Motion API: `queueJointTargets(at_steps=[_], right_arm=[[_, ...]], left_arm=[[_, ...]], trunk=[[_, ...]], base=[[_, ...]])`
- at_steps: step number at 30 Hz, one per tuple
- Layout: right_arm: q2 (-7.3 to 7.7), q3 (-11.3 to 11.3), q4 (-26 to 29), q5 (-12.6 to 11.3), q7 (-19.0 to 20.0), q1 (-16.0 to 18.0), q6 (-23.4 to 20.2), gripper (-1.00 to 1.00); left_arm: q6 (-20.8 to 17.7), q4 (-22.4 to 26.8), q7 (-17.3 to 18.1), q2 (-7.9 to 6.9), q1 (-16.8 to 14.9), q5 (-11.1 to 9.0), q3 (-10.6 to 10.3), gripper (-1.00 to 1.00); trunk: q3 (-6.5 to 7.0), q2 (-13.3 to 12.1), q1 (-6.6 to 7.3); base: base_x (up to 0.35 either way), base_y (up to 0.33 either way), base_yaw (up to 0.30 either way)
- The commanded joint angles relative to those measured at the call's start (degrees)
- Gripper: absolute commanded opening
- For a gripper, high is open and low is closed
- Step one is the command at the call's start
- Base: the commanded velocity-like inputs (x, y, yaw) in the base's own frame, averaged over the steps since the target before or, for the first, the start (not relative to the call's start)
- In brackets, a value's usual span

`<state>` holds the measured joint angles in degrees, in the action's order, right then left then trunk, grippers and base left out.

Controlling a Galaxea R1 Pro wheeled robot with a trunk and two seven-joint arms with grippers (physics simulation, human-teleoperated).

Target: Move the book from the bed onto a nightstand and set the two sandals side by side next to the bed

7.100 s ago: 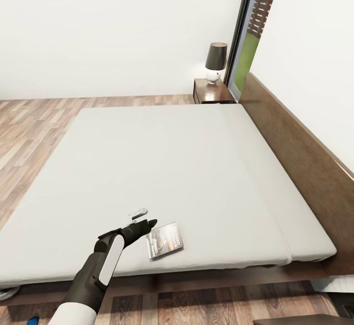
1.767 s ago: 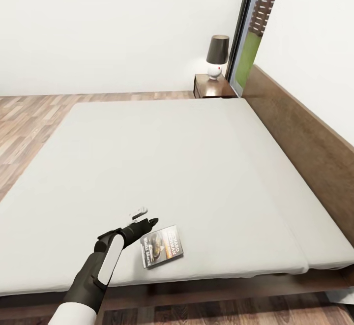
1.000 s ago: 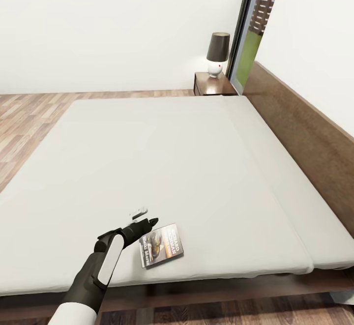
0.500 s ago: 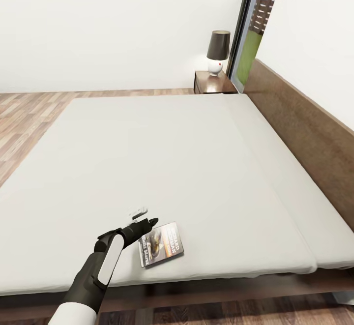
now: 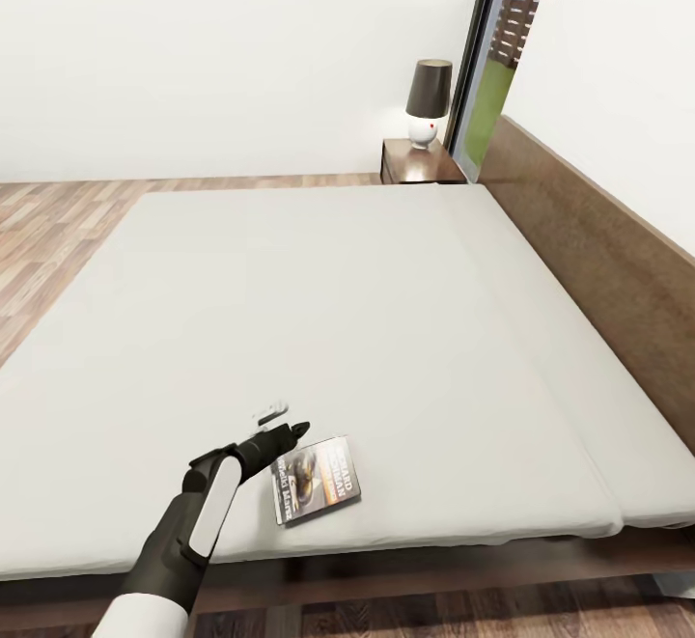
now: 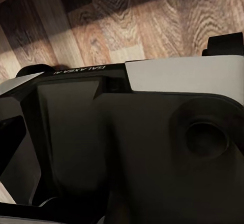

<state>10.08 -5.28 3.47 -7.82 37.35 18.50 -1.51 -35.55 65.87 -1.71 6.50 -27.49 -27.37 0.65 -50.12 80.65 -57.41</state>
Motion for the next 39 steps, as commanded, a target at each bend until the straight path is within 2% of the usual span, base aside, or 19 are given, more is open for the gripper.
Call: queueJointTargets(at_steps=[1,6,26,39], right_arm=[[0.01,-0.43,-0.04,-0.03,0.27,0.03,-0.16,1.0],[0.01,-0.43,-0.04,-0.05,0.26,0.05,-0.16,1.0],[0.01,-0.43,-0.04,-0.05,0.27,0.02,-0.16,1.0],[0.01,-0.43,-0.04,-0.03,0.27,0.03,-0.16,1.0]], left_arm=[[-0.28,0.46,-0.19,0.02,-0.02,-0.4,0.08,1.0],[-0.23,2.09,-0.15,0.01,0.06,-0.4,0.07,1.0],[-0.22,2.07,-0.05,0.0,0.07,-0.34,0.05,1.0],[-0.22,2.07,-0.14,0.0,0.07,-0.34,0.08,1.0]], trunk=[[-0.04,0.02,0.0],[-0.04,0.02,0.0],[-0.04,0.02,0.0],[-2.37,5.23,-2.85]], base=[[0.0,0.0,0.0],[0.0,0.0,0.0],[0.0,0.0,0.0],[0.0,0.0,0.0]])
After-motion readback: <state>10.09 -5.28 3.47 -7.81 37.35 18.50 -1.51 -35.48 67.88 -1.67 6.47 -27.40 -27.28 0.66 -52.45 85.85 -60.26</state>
